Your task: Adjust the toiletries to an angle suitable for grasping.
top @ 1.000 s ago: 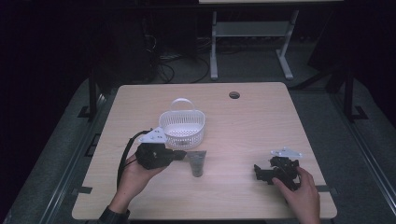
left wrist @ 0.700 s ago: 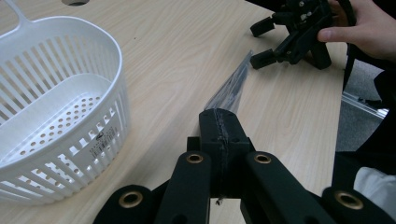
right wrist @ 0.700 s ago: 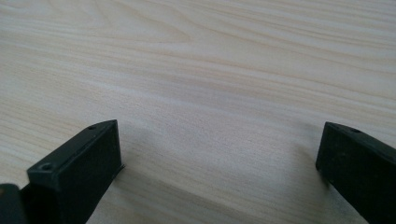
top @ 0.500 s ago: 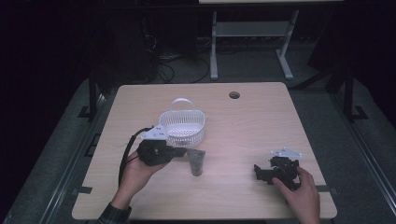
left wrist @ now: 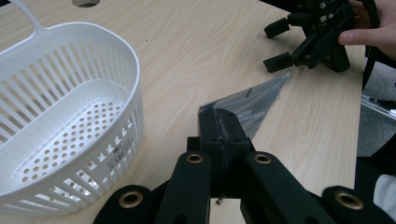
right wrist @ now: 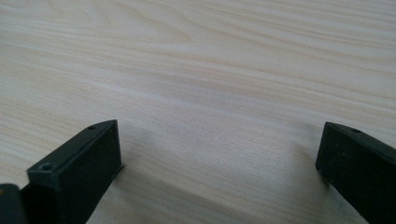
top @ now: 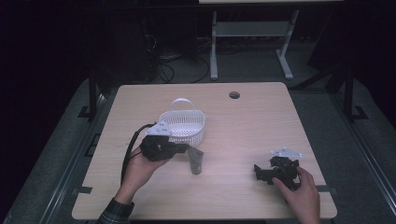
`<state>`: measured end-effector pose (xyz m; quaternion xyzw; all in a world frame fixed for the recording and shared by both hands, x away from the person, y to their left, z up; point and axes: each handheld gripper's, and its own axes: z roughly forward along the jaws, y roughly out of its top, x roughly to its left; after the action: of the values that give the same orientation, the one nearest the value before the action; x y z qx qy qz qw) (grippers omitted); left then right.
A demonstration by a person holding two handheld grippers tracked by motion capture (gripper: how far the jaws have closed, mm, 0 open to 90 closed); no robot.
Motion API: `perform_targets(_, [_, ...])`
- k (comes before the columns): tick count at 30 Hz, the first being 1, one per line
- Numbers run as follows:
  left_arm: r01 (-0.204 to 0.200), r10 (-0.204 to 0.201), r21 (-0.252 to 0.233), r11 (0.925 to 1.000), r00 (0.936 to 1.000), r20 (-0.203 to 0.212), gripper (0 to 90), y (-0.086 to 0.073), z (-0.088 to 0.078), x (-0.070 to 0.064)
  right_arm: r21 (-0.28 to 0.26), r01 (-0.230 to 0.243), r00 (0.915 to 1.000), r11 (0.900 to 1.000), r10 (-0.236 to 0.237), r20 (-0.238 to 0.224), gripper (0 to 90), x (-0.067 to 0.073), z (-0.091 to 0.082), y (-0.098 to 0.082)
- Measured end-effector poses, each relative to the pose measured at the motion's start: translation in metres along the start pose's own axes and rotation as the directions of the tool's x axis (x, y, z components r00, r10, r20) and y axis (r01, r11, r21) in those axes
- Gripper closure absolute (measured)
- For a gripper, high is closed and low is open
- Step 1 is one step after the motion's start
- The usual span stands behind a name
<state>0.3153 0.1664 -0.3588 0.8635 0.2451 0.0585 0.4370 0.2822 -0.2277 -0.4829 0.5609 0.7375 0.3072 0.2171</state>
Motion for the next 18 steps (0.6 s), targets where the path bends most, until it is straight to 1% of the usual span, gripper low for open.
perform_targets(5, [-0.003,0.003,-0.001,1.0000,1.0000,-0.005,89.7,0.003,0.004,0.003,-0.002,0.002,1.0000,1.000,-0.002,-0.001,0.0,0.000,0.000,0.000])
perform_targets(18, [-0.009,0.009,-0.003,1.0000,1.0000,-0.002,89.7,0.010,0.014,0.009,-0.001,0.001,1.0000,1.000,-0.001,-0.002,0.0,0.000,0.000,0.000])
